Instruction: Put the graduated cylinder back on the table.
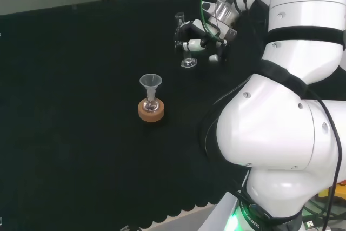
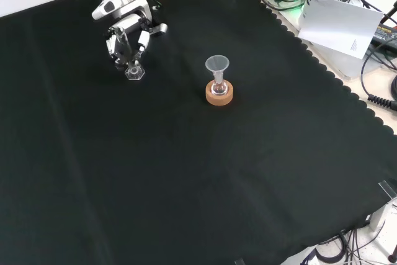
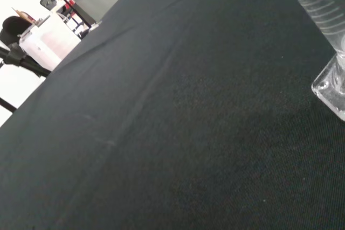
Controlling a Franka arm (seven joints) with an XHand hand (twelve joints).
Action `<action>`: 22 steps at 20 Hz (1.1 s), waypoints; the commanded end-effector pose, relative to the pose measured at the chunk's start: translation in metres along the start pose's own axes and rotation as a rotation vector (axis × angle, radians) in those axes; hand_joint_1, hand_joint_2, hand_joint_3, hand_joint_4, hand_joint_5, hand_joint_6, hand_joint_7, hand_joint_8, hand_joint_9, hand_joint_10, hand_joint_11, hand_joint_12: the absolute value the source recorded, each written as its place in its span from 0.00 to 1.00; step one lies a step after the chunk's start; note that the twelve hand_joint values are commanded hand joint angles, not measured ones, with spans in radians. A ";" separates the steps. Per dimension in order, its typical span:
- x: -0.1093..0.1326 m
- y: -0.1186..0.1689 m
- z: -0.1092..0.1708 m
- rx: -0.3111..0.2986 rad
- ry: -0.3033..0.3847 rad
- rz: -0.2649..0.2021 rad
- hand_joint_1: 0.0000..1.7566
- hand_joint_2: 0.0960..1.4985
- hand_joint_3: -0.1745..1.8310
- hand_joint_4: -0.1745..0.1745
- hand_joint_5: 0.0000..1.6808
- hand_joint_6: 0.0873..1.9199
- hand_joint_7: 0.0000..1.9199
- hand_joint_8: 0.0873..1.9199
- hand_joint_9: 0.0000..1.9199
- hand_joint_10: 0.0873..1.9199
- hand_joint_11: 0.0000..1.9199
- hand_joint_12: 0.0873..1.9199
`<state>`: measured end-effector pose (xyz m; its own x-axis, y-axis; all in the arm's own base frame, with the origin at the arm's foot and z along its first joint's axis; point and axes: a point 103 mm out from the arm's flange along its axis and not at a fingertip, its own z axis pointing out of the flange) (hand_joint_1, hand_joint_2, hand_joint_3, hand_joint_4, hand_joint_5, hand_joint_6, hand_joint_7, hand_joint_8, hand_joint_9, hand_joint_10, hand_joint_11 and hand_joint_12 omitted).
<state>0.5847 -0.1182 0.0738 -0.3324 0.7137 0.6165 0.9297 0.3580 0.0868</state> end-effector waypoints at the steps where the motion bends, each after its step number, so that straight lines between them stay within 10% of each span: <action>1: 0.000 0.001 0.000 -0.026 0.019 0.001 0.65 0.75 0.09 0.00 0.55 0.56 0.57 0.17 0.69 0.00 0.63 0.37; 8: 0.002 0.000 -0.003 -0.033 0.060 0.005 0.64 0.76 0.09 0.02 0.53 0.57 0.53 0.21 0.68 0.00 0.60 0.40; 13: -0.003 -0.002 -0.002 -0.029 0.096 0.014 0.61 0.77 0.09 0.33 0.51 0.59 0.44 0.27 0.65 0.00 0.51 0.49; 17: -0.004 -0.003 0.000 -0.040 0.129 0.016 0.61 0.74 0.07 0.36 0.50 0.36 0.43 0.27 0.64 0.00 0.49 0.51; 22: -0.004 -0.003 -0.002 -0.049 0.162 0.014 0.59 0.74 0.03 0.37 0.47 0.32 0.40 0.26 0.61 0.00 0.44 0.53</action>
<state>0.5832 -0.1232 0.0711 -0.2950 0.6297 0.7186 0.9411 0.3218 0.1043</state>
